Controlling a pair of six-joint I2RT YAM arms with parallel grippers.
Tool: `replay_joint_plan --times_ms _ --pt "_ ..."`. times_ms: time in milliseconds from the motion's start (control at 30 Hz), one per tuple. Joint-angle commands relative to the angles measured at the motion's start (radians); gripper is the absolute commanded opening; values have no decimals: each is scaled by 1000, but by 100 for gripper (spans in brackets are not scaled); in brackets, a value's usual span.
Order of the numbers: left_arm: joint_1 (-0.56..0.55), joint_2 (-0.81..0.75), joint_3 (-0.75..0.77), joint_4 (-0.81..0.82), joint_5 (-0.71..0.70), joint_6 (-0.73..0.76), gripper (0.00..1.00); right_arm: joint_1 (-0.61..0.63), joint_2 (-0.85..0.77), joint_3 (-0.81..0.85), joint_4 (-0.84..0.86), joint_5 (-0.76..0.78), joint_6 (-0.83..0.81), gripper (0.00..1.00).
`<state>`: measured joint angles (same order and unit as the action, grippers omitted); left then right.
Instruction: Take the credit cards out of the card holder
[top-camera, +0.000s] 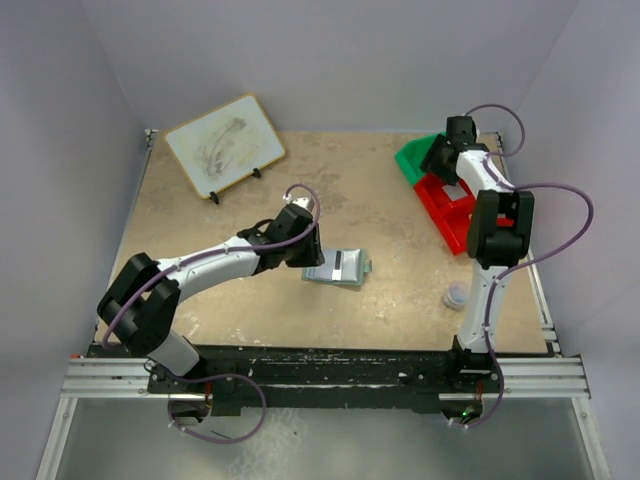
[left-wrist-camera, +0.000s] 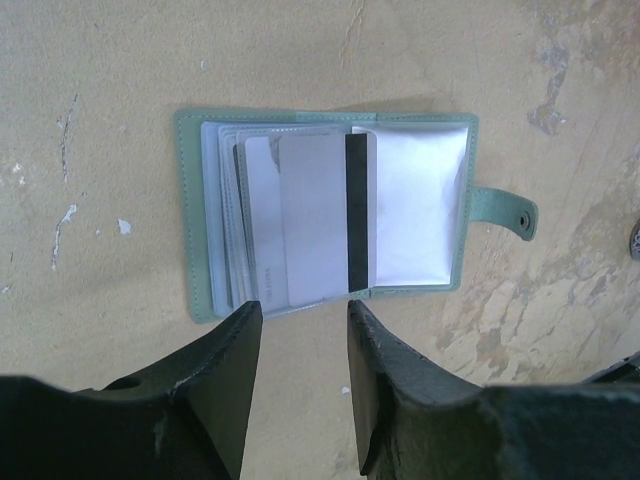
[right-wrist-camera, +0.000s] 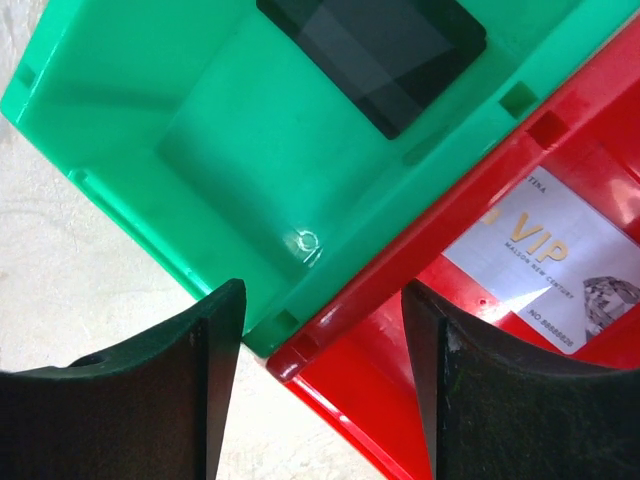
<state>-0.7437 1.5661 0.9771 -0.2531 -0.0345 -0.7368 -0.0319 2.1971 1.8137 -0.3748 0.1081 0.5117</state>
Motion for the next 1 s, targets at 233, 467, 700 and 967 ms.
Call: replay_joint_plan --times_ms 233,467,700,967 --pt "2 -52 -7 3 -39 8 38 60 -26 -26 18 -21 -32 59" --pt "1 -63 -21 -2 -42 6 37 137 -53 -91 40 -9 -31 54" --pt "1 -79 -36 1 -52 -6 37 224 -70 -124 46 -24 -16 52" --pt "1 -92 -47 -2 -73 -16 37 348 -96 -148 48 -32 -22 52"
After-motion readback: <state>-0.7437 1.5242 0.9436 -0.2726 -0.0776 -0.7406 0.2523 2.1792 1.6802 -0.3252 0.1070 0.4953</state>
